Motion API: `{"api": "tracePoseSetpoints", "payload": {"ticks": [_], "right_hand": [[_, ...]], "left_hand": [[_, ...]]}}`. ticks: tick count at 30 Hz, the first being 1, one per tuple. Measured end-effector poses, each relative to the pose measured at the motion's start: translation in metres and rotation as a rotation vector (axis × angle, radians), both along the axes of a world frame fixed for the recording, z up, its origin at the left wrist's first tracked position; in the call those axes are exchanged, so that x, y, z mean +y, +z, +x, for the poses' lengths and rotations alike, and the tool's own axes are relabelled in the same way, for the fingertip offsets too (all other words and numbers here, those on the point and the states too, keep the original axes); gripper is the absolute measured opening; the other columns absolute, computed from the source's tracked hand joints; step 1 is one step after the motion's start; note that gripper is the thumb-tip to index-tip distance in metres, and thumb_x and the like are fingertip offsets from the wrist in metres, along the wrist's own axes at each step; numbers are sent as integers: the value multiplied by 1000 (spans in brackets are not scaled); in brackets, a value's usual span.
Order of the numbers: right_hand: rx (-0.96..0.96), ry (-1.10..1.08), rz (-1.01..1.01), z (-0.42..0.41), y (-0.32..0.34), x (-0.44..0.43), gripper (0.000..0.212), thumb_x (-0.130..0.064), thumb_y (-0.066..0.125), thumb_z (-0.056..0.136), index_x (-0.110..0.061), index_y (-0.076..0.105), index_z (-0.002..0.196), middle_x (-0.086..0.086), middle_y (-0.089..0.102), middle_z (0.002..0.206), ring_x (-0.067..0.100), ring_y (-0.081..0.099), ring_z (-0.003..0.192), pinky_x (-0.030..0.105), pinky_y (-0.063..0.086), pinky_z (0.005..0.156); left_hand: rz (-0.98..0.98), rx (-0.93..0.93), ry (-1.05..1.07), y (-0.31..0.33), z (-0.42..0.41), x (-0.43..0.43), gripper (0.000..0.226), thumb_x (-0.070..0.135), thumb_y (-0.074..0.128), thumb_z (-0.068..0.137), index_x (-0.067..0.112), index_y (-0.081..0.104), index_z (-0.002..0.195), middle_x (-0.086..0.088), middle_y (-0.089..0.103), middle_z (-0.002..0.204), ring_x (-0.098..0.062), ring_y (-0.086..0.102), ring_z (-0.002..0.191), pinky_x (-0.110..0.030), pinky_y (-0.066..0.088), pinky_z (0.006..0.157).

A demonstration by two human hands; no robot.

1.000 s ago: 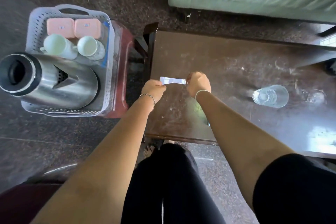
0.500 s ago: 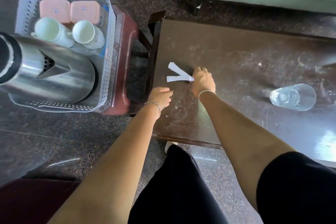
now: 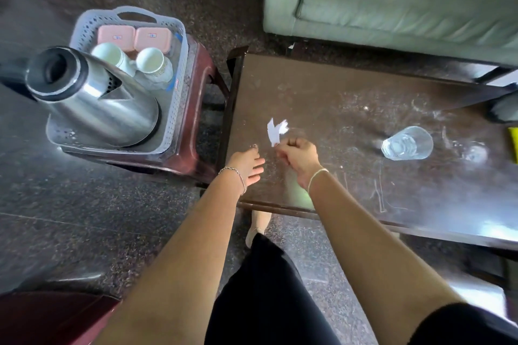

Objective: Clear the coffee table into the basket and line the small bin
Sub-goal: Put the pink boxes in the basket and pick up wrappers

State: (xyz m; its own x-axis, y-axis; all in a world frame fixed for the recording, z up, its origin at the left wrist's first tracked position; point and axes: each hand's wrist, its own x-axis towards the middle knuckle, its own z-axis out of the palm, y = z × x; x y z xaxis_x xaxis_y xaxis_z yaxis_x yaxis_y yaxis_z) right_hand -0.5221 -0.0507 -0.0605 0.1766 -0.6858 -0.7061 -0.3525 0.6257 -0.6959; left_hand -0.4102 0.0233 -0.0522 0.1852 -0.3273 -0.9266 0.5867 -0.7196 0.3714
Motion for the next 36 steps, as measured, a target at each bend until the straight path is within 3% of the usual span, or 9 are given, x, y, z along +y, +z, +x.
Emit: {"api": "tracePoseSetpoints", "payload": {"ticks": [3,8,10,13,15,18,22,31,36], "right_hand": [[-122,-29,110,-20,15,27,12,-3,72,80,-12,64,80,1,58,62,10,48,52,18,40,48],[-205,-6,185,-52,18,66,16,-7,75,80,-16,62,77,2,60,66,7,49,53,17,38,47],[-229,-15,192,-65,13,76,15,-7,75,80,-14,63,78,4,62,70,9,51,54,17,42,48],[20,27,17,-86,1,77,13,-10,76,78,-10,68,89,9,70,84,14,62,69,27,56,67],[337,180,-200,-105,-10,70,18,-10,67,79,-10,69,97,8,71,95,20,65,86,33,53,85],[631,483,-403,-132,-27,56,36,-9,60,84,-11,61,120,12,59,121,31,54,112,36,45,93],[704,781,-494,-145,-51,36,59,3,51,86,-12,39,141,12,36,147,34,39,129,43,42,101],[809,1057,-648,-148,-79,7,45,7,55,83,-10,45,123,14,44,120,34,52,105,41,52,78],[713,954,-565,-147,-78,1,37,4,48,88,-6,44,123,15,43,125,35,48,114,43,46,89]], "left_hand": [[-79,-9,47,12,-20,7,35,38,46,100,10,60,115,-3,67,114,-22,60,112,-41,38,102],[-172,-84,115,21,-52,17,7,11,59,93,9,65,96,-3,69,91,-17,66,80,-25,51,68],[-198,-79,160,21,-61,25,10,2,64,88,6,65,97,-7,70,88,-15,68,72,-21,55,58],[-193,-93,161,11,-70,37,15,3,65,88,6,66,102,-9,72,97,-15,70,80,-27,55,70],[-189,-94,139,3,-76,43,15,4,60,92,6,66,106,-8,72,101,-15,70,83,-28,55,77],[-192,-96,105,-9,-85,49,21,3,57,94,6,63,113,-7,72,100,-17,71,86,-31,54,83],[-171,-113,71,-23,-96,49,21,3,56,94,7,61,114,-6,73,100,-17,71,87,-30,55,83],[-104,-114,111,-41,-116,30,14,5,53,97,9,63,105,-6,70,103,-17,69,86,-29,53,83],[-85,-128,187,-36,-120,20,15,6,53,96,8,63,108,-4,71,103,-17,70,88,-29,53,82]]}}
